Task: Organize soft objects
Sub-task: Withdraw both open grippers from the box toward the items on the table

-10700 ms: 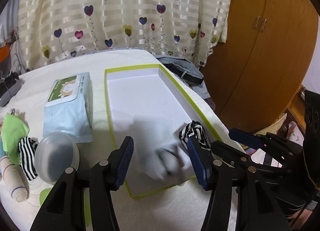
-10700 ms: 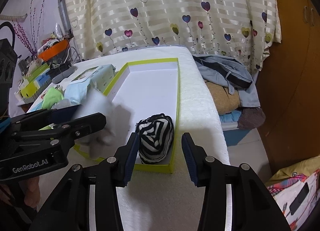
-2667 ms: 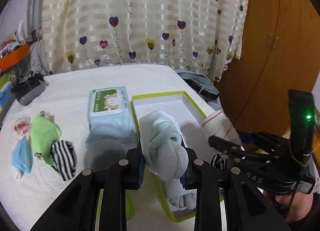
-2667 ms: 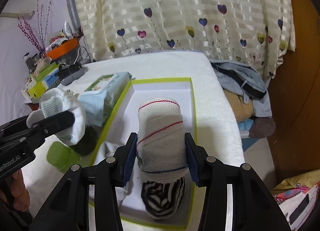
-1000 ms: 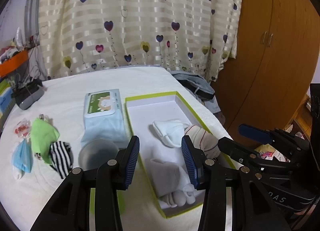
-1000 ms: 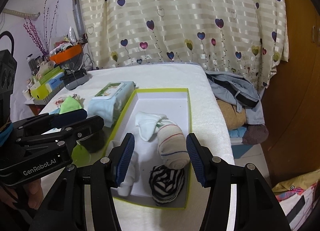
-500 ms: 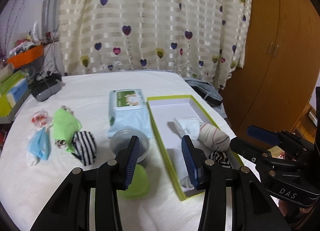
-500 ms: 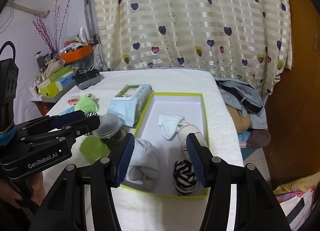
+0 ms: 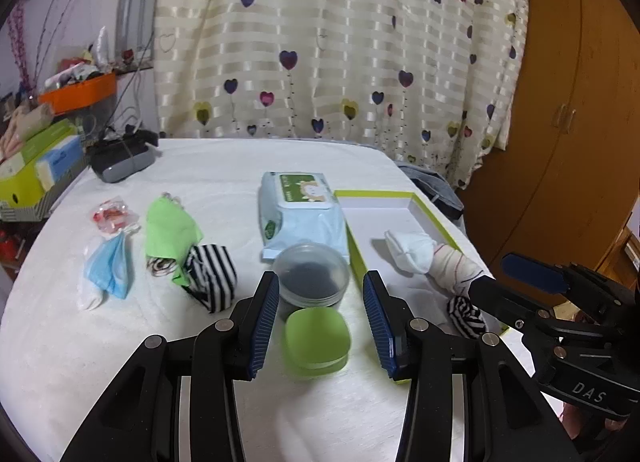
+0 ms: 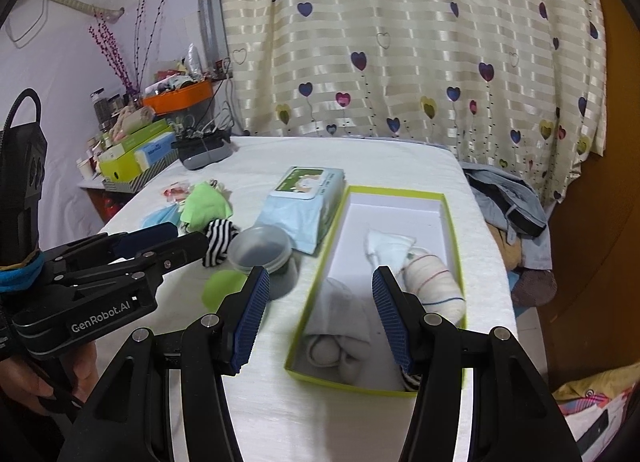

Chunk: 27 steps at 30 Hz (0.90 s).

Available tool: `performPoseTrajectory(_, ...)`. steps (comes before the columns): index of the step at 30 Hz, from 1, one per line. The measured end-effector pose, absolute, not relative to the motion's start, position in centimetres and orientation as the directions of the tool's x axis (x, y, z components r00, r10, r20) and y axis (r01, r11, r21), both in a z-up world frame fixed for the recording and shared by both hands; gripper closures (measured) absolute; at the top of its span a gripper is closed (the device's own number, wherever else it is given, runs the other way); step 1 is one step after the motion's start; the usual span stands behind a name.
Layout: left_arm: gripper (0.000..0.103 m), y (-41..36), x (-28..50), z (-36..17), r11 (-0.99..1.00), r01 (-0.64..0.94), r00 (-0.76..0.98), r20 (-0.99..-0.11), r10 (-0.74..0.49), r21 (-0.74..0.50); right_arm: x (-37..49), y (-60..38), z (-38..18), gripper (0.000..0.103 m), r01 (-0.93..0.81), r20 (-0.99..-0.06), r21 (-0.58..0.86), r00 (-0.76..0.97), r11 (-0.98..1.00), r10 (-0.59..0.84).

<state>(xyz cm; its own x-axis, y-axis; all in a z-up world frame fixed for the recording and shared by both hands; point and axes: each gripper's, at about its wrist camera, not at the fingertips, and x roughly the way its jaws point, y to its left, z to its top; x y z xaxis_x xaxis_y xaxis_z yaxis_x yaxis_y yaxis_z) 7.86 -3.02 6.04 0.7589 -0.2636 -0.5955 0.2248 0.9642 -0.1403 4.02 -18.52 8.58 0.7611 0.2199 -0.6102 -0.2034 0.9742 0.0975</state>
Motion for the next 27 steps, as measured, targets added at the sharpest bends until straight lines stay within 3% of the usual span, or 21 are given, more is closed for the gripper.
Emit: performPoseTrajectory(27, 0.06, 9.6, 8.2, 4.3, 0.984, -0.012, 0.793, -0.602, -0.097, -0.176, 7.2, -9.1, 8.2, 0.048, -0.395, -0.625, 0.097, 0.69, 0.914, 0.364)
